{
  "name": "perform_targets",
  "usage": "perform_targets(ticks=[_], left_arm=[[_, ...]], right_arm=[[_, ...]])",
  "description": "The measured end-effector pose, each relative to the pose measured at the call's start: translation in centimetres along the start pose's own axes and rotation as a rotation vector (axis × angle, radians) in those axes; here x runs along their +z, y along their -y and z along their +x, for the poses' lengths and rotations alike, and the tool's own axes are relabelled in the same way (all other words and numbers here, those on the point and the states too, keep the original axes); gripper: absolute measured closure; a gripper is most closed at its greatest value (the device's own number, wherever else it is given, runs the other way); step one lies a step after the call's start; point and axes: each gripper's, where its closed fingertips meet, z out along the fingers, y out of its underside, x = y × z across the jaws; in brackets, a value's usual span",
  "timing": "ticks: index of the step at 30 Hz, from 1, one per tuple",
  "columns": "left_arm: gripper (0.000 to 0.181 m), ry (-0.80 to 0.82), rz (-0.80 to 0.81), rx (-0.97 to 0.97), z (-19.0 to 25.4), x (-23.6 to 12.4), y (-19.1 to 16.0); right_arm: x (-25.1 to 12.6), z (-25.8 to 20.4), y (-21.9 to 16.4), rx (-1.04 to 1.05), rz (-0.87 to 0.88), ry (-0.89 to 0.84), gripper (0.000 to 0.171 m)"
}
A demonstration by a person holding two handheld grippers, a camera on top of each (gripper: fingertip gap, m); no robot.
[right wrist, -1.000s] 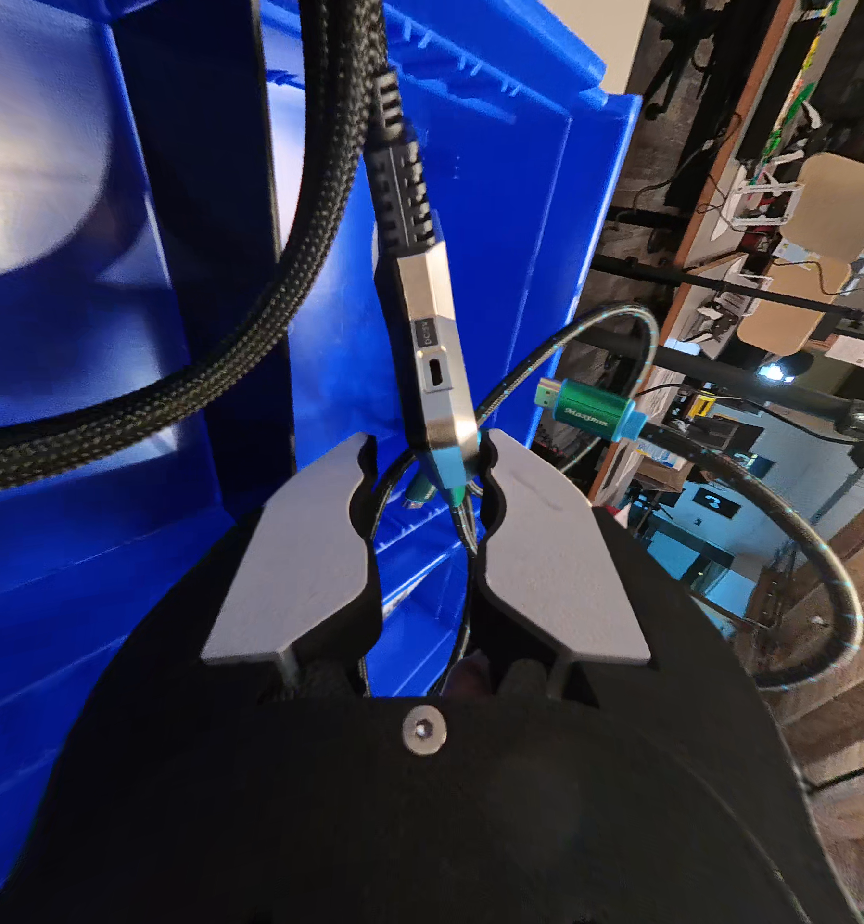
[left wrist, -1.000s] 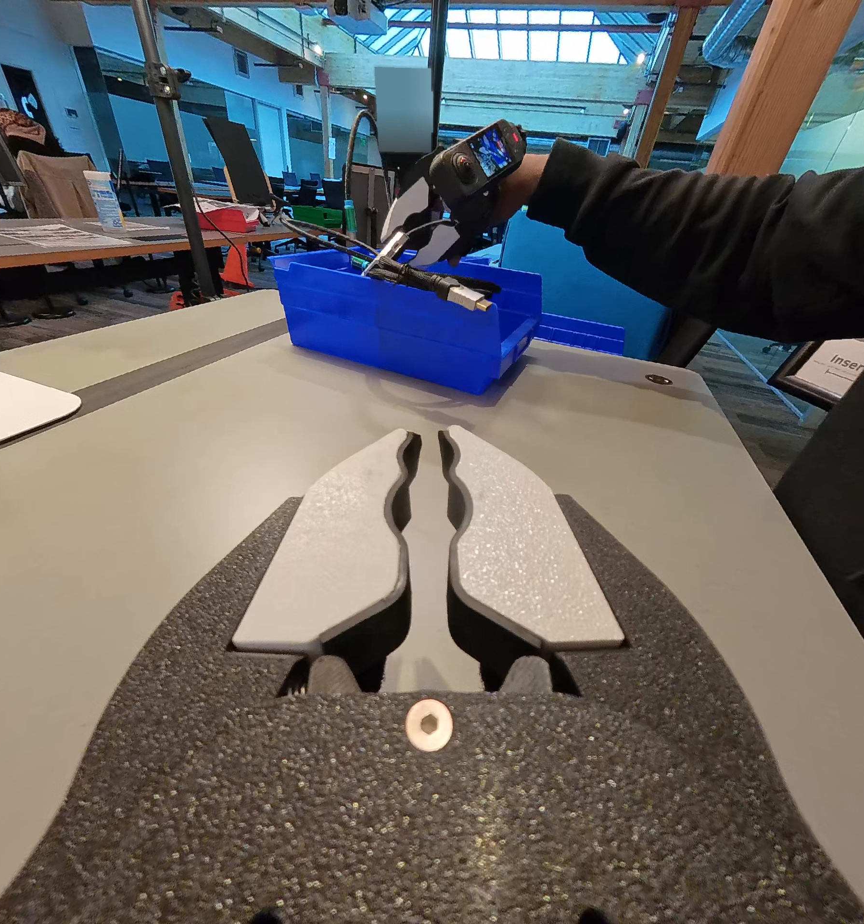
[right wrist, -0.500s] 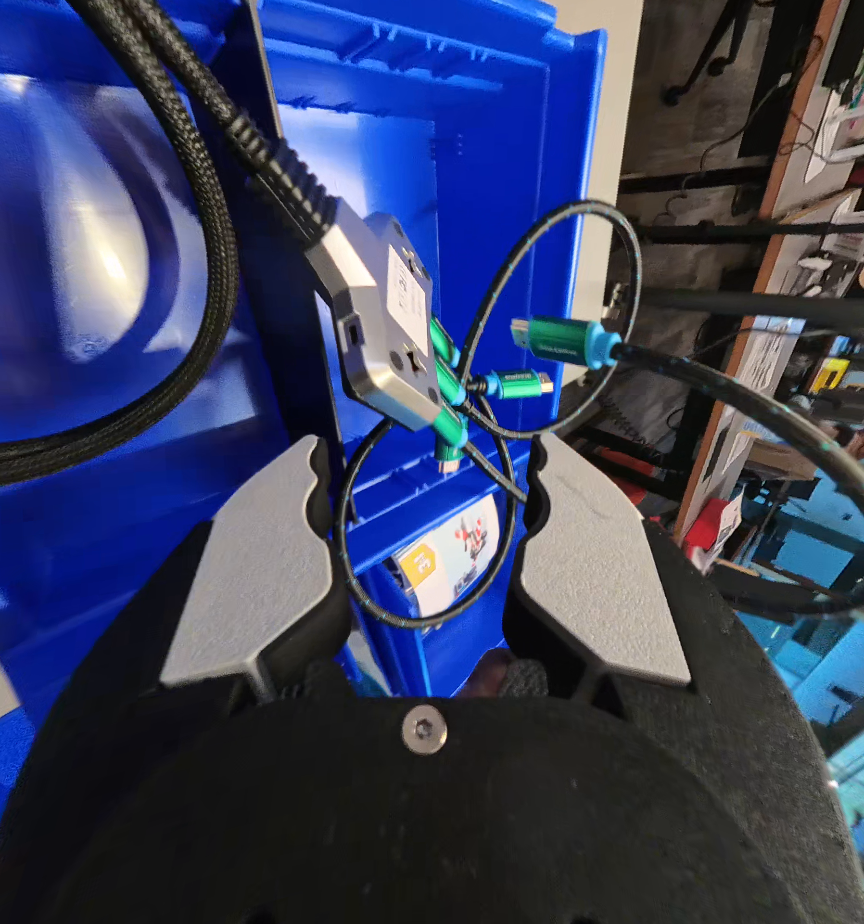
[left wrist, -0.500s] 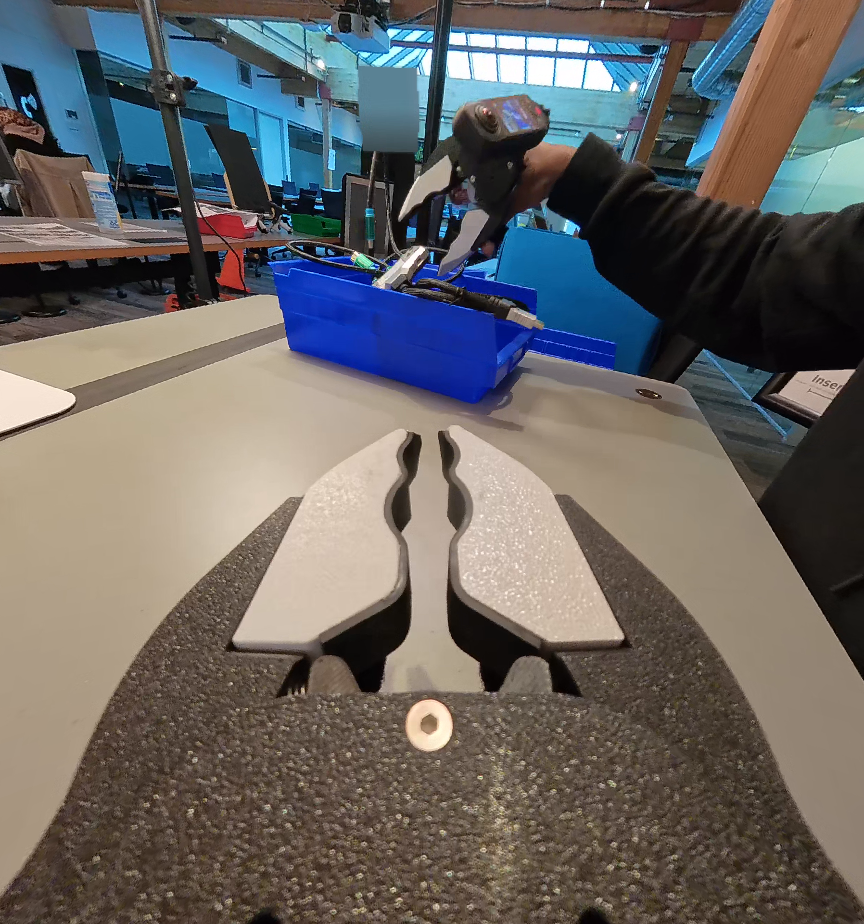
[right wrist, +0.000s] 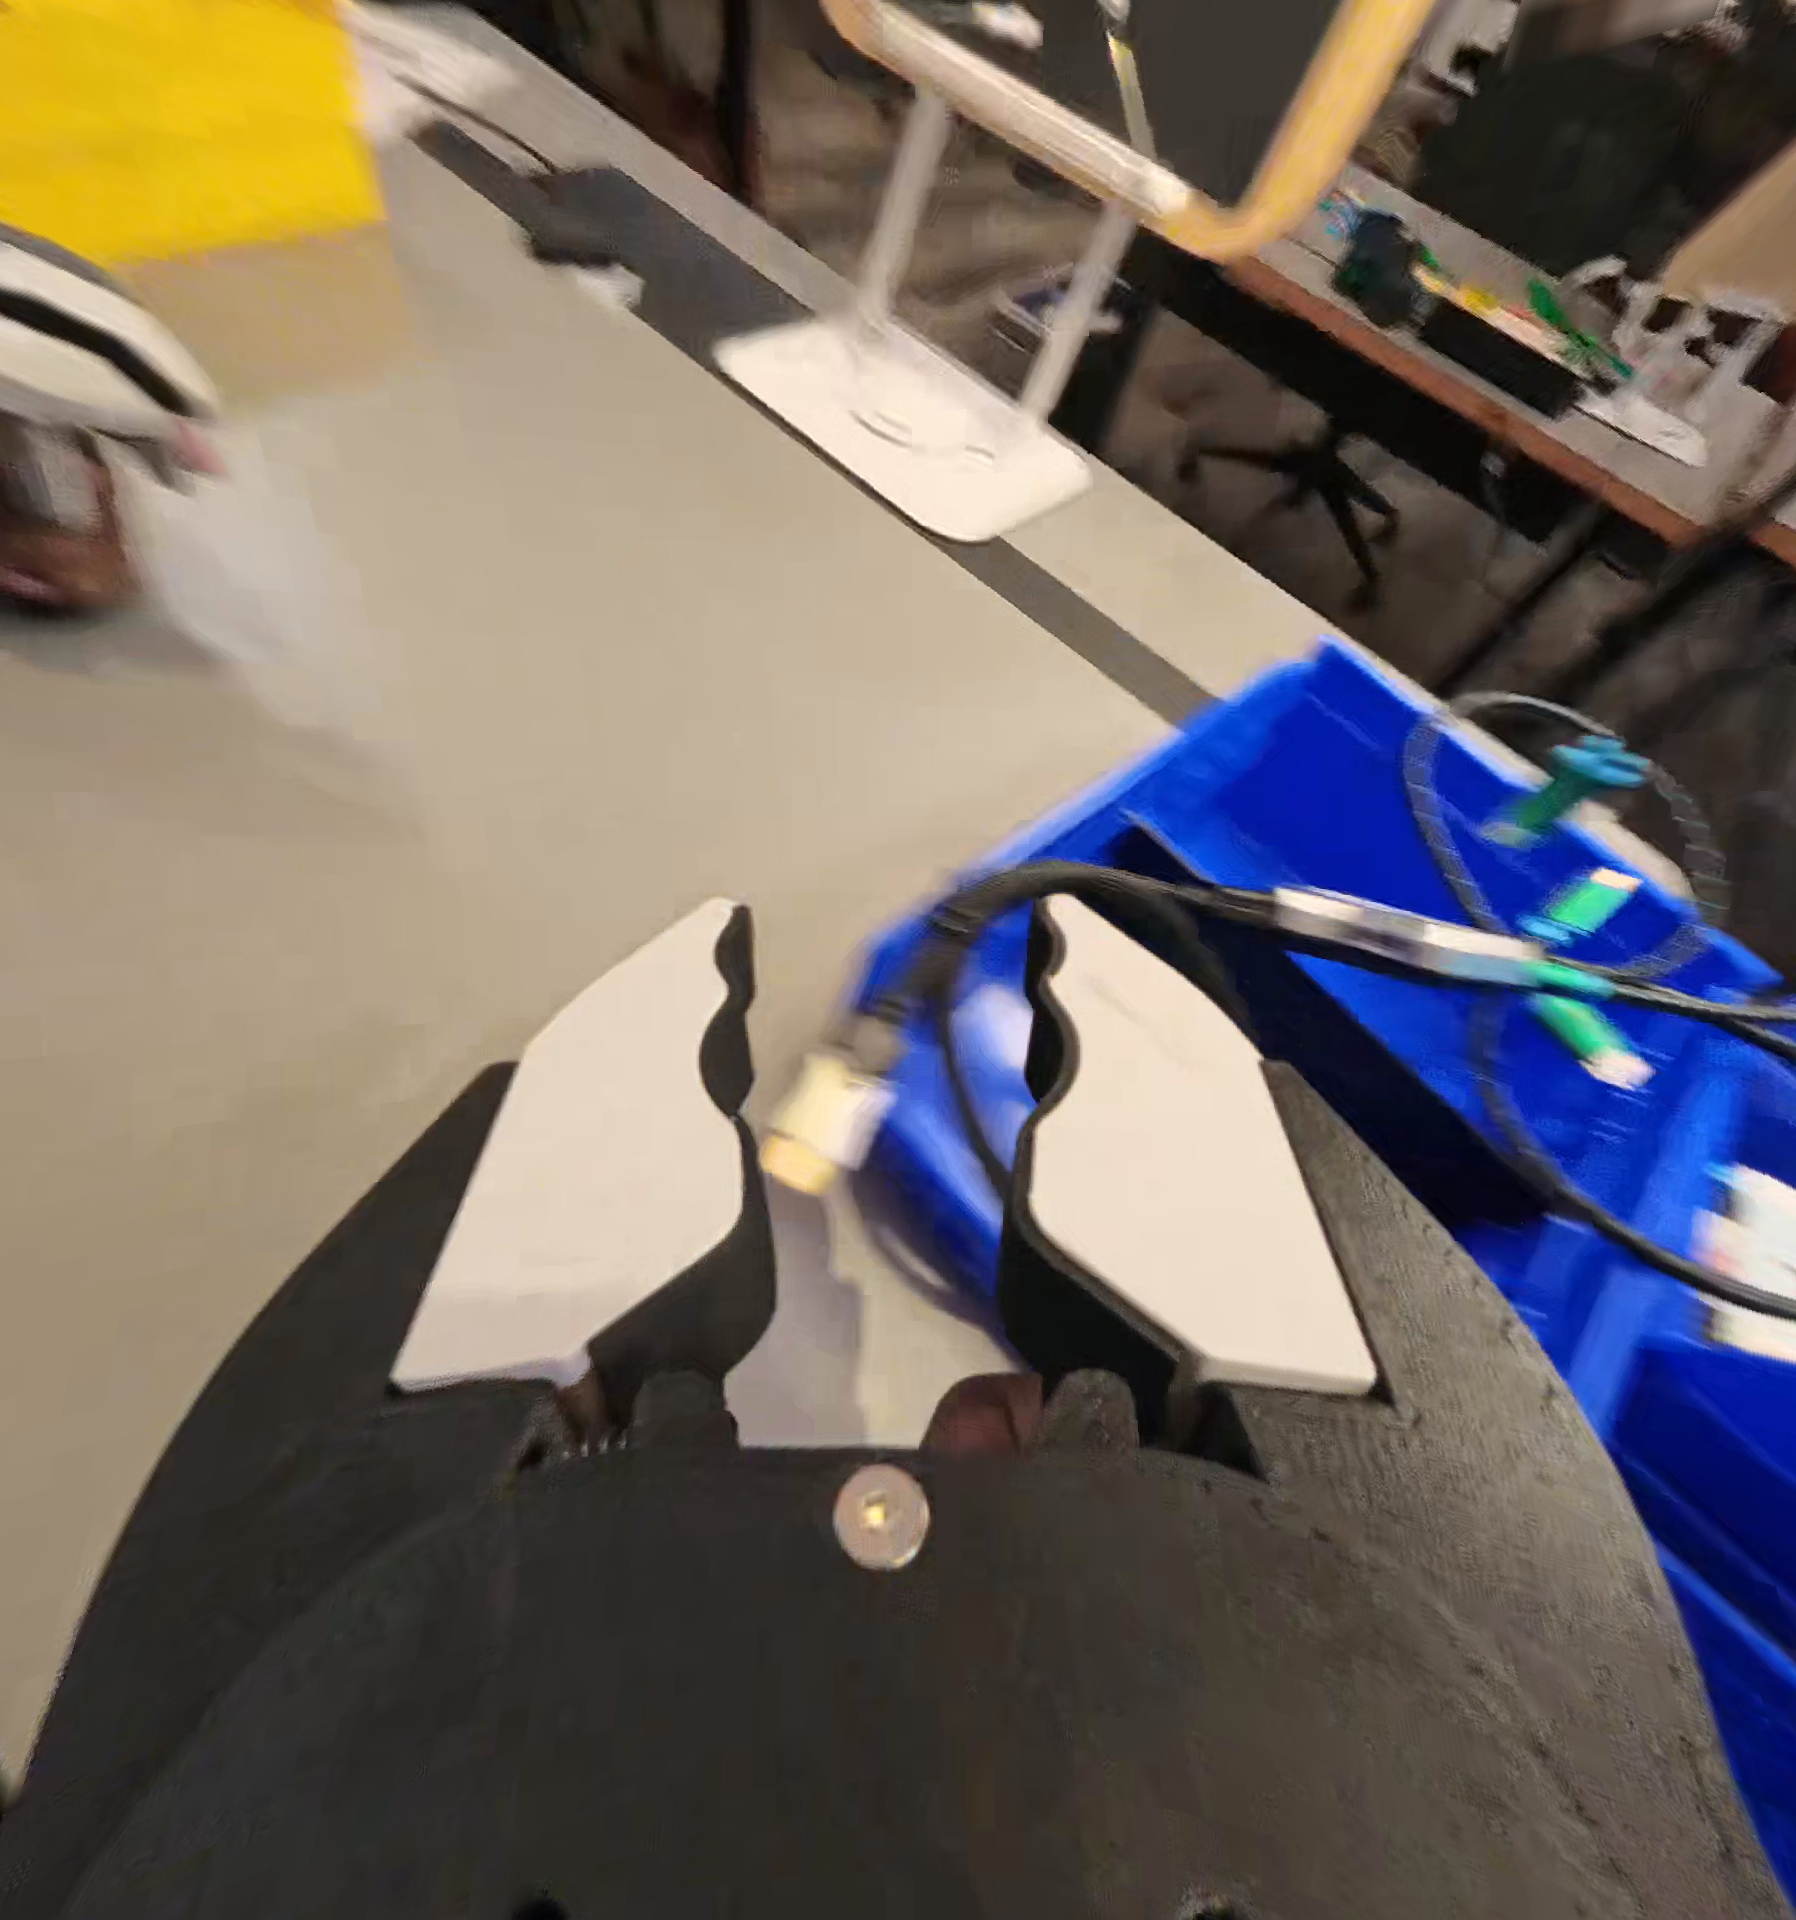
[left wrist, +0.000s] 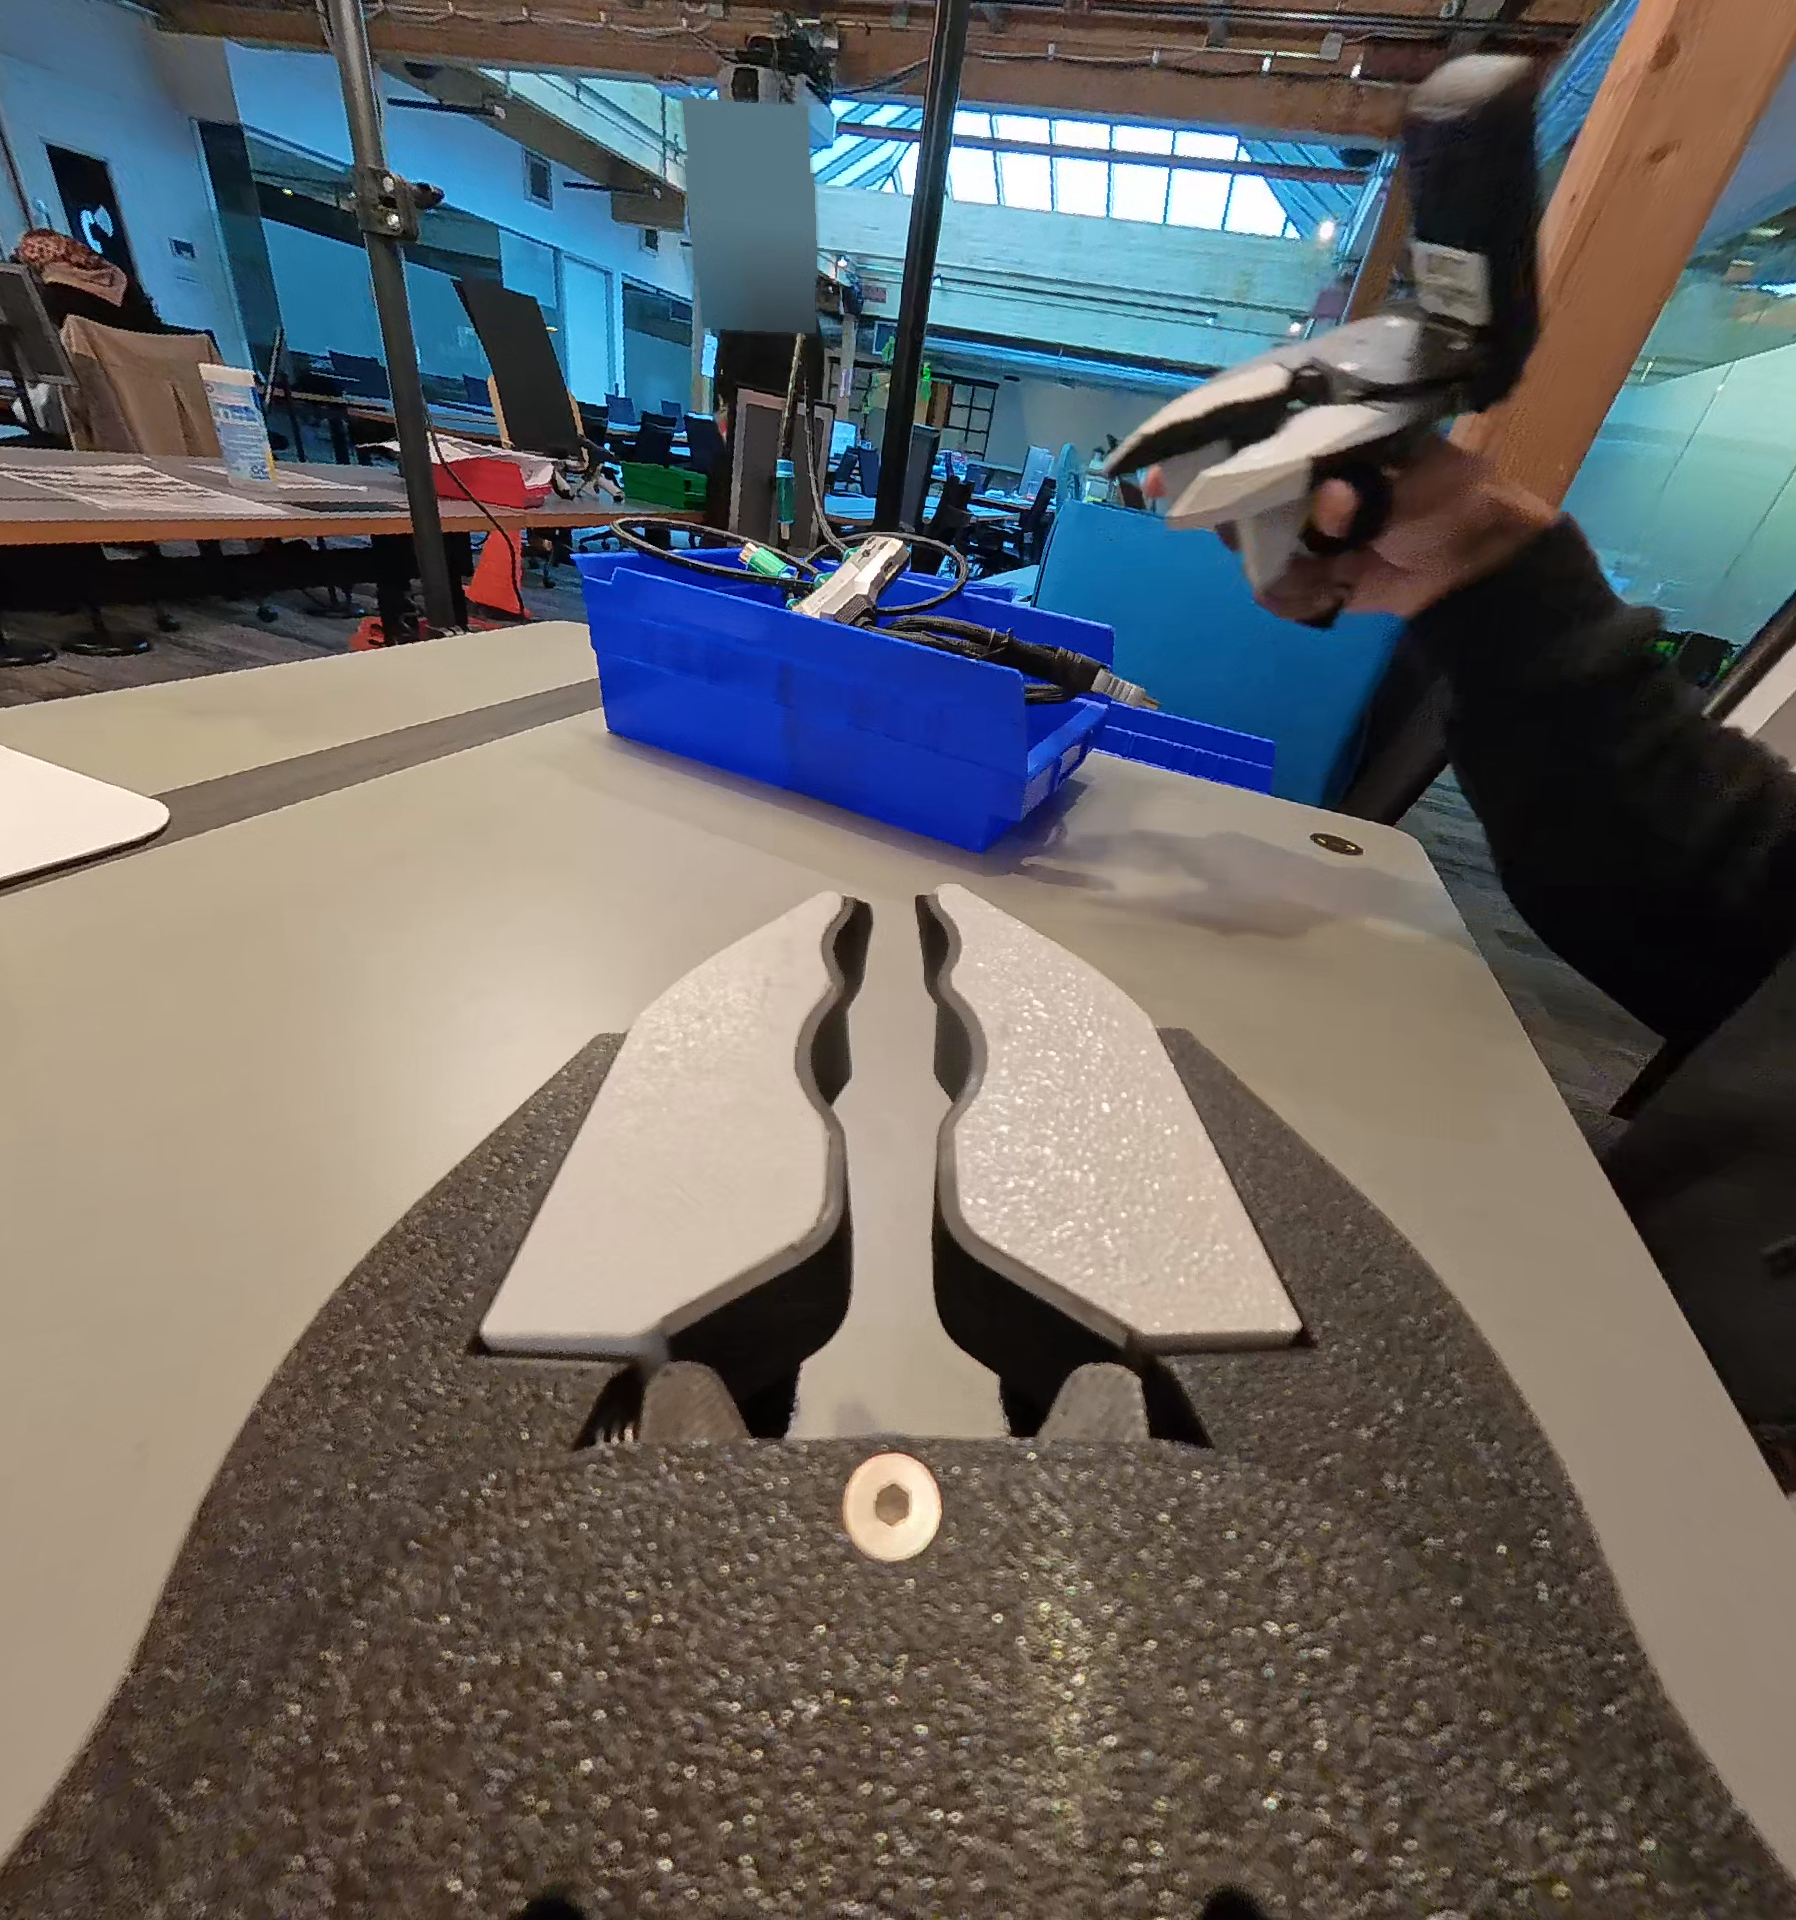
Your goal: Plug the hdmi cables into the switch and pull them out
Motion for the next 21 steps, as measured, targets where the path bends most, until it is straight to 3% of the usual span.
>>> perform_targets(ticks=[3, 5, 11, 16, 21], left_arm=[[0.167, 0.033, -0.006, -0.01, 0.0, -0.3, -0.2], [0.164, 0.075, -0.025, -0.021, -0.1, -0.5, -0.5], [0.152, 0.345, -0.052, 0.016, -1.2, -3.7, -1.0], [0.14, 0.723, -0.042, 0.121, -3.1, -11.1, -0.5], [0.129, 1.108, -0.007, 0.208, -4.8, -21.5, 0.7]], right_arm=[[1.9, -7.2, 0.0, 0.054, 0.013, 0.053, 0.127], [4.0, -8.7, -1.6, 0.143, -0.026, -0.018, 0.128], [7.1, -3.6, -6.6, 0.327, -0.064, -0.44, 0.126], [8.8, -2.3, -7.9, 0.31, -0.091, -0.531, 0.127], [10.0, -2.1, -7.8, 0.297, -0.087, -0.525, 0.132]])
